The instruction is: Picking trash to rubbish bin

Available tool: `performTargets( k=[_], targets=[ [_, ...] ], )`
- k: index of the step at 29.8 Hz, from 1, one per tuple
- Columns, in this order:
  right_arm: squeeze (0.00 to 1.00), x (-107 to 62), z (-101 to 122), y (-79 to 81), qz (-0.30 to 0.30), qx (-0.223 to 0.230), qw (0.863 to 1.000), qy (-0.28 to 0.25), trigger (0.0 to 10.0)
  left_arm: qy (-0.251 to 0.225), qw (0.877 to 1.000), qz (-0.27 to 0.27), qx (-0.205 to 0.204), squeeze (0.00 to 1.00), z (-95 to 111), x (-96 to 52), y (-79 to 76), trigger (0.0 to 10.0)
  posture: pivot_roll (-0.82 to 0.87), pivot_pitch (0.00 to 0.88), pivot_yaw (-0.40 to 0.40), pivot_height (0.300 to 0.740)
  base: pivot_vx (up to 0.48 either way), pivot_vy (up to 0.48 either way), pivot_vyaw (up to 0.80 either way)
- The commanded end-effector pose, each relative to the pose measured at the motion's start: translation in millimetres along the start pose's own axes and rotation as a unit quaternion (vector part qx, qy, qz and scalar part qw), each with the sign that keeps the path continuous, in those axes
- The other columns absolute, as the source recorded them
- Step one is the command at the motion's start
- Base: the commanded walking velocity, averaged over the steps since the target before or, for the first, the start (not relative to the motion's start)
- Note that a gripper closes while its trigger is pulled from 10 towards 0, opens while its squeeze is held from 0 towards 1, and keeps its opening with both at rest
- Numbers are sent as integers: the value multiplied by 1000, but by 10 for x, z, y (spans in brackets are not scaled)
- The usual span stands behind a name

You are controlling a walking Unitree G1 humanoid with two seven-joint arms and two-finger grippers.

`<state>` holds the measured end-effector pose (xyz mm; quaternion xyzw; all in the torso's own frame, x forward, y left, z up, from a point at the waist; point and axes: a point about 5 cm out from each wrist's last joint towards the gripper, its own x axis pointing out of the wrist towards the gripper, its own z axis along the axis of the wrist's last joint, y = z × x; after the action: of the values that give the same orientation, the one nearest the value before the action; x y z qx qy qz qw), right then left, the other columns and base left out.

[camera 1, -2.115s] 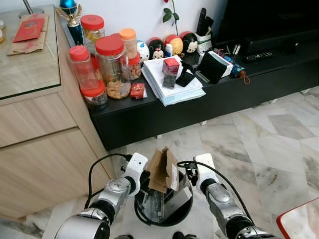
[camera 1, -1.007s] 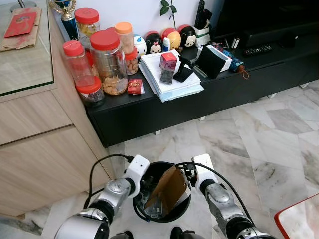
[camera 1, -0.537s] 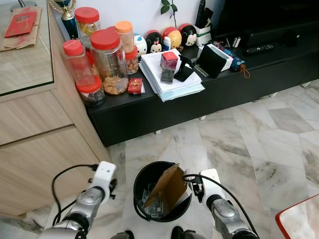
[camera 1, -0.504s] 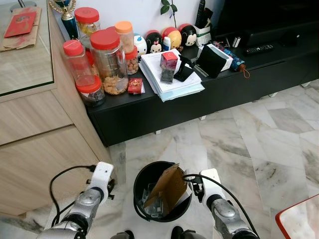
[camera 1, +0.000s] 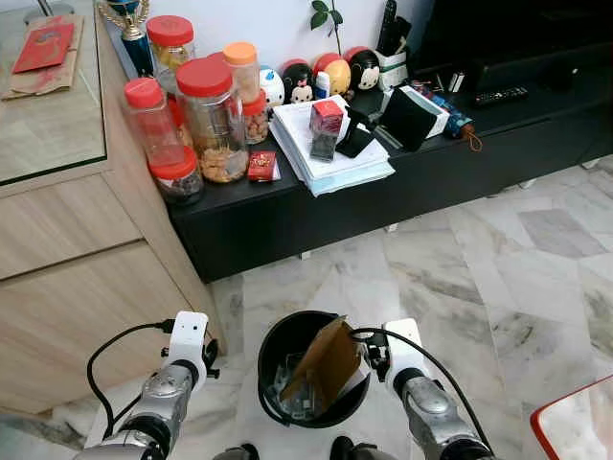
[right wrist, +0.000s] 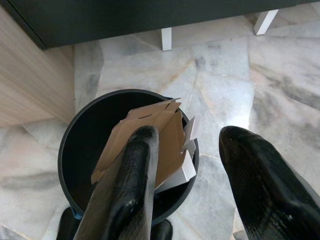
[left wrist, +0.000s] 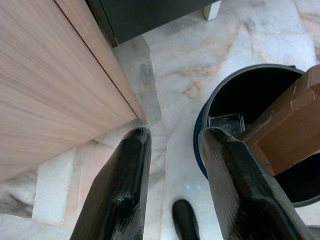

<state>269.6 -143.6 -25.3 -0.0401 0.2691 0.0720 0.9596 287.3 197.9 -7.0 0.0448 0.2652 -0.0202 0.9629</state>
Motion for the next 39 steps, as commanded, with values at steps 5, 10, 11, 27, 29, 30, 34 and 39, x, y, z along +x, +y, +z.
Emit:
performTargets(
  k=[5,10,11,27,29,30,34,39],
  targets=[
    [0,-5,-25,20,-3,9,1000,3,10000,5,1000,-4,-5,0,-44,-15,6,10000,117,117,4,740,-144,0,0],
    [0,-3,-15,46,-1,10,1000,-2,10000,3,1000,-8,1,0,-44,-16,-2,10000,118,102,7,740,-160,0,0],
    [0,-3,-15,51,0,11,1000,-2,10000,4,1000,-8,1,0,-48,-18,0,10000,118,98,8,740,0,0,0],
    [0,13,29,71,3,5,1000,-9,10000,1,1000,-13,3,0,-55,-23,-7,10000,121,64,8,740,-52,0,0],
    [0,13,30,73,4,4,1000,-9,10000,2,1000,-14,4,0,-56,-23,-9,10000,123,61,7,740,0,0,0],
    [0,13,30,74,4,4,1000,-9,10000,2,1000,-14,4,0,-56,-23,-9,10000,123,61,7,740,0,0,0],
    [0,16,38,82,5,4,1000,-10,10000,1,1000,-15,5,0,-54,-23,-7,10000,125,54,8,740,0,0,0],
    [0,17,38,87,6,5,1000,-11,10000,1,1000,-16,6,0,-53,-23,-8,10000,124,48,8,740,0,0,0]
  ],
)
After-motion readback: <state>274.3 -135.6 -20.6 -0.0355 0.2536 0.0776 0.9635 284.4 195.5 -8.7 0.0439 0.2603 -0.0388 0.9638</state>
